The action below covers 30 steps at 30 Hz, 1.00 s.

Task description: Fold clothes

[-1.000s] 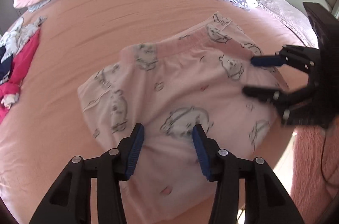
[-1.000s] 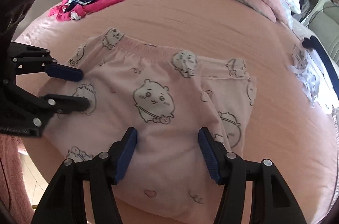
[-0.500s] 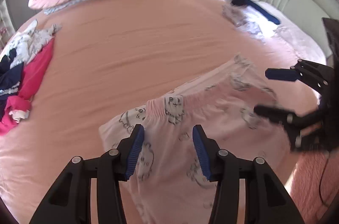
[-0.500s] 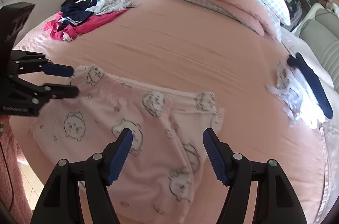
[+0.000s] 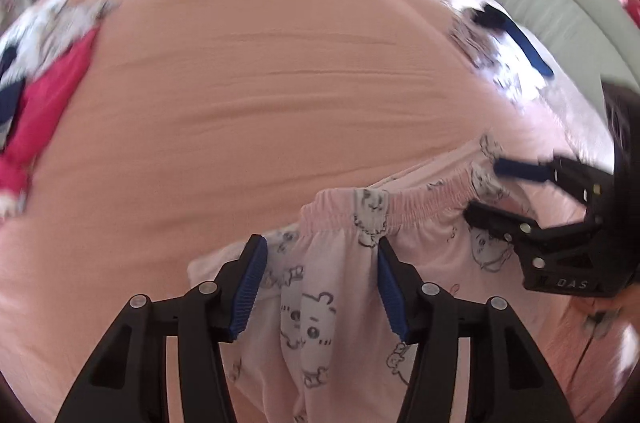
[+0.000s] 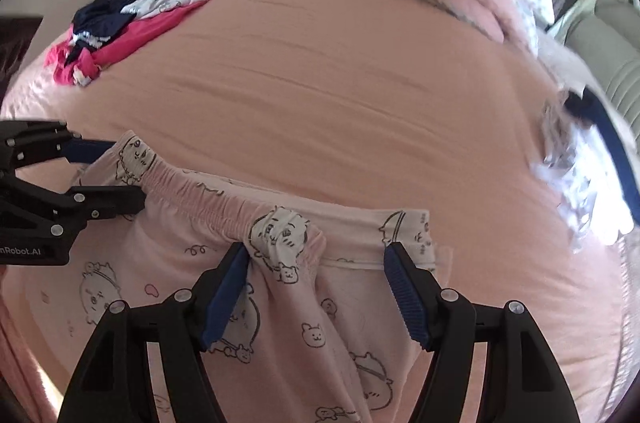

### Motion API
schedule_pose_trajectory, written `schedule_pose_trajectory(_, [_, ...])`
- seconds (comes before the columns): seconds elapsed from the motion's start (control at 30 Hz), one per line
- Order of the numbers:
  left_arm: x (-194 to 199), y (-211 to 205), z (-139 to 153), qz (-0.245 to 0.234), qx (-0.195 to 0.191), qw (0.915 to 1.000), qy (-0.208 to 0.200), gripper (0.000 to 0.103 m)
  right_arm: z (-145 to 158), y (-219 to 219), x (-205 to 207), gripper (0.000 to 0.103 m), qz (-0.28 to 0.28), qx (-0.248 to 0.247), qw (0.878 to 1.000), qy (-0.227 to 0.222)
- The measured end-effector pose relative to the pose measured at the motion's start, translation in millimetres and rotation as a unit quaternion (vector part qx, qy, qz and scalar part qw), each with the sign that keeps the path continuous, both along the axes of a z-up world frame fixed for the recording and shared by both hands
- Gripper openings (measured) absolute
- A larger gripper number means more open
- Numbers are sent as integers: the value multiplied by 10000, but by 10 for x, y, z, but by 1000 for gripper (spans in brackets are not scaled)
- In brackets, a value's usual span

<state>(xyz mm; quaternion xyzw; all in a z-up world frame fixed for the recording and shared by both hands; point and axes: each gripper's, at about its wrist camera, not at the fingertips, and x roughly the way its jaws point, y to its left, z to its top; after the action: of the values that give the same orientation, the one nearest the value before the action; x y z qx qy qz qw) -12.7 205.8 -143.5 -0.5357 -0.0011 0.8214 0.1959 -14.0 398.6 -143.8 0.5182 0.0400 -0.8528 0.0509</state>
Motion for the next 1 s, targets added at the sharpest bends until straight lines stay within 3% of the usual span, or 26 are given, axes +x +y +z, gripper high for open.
schedule_pose_trajectory(0.07, [226, 65, 181, -29, -339, 9989, 310, 51, 101, 67, 102, 68, -118, -71, 9999, -5])
schedule_pose_trajectory(0.13, [435, 204, 285, -352, -270, 9970, 639, 52, 248, 24, 322, 71, -37, 190, 9992, 363])
schedule_pose_trajectory(0.3, [640, 520, 43, -735, -289, 9948, 648, 48, 247, -280, 689, 71, 489, 494, 9952, 695])
schedule_pose_trajectory(0.4, [757, 581, -141, -1097, -703, 9888, 731, 51, 10, -382, 735, 68, 646, 780, 9942, 372])
schedule_pose_trajectory(0.53, [785, 374, -107, -1406, -937, 9831, 701, 53, -156, -242, 776, 69, 736, 871, 9933, 181])
schedule_pose_trajectory(0.7, [648, 109, -85, -1068, -1148, 9865, 482, 54, -73, 113, 805, 70, 556, 1181, 9914, 113])
schedule_pose_trajectory(0.87, [589, 195, 8, -793, -543, 9937, 572, 54, 118, 271, 786, 70, 63, 908, 9953, 324])
schedule_pose_trajectory(1.0, [595, 431, -101, -879, -306, 9941, 565, 54, 84, -26, 794, 70, 345, 736, 9959, 387])
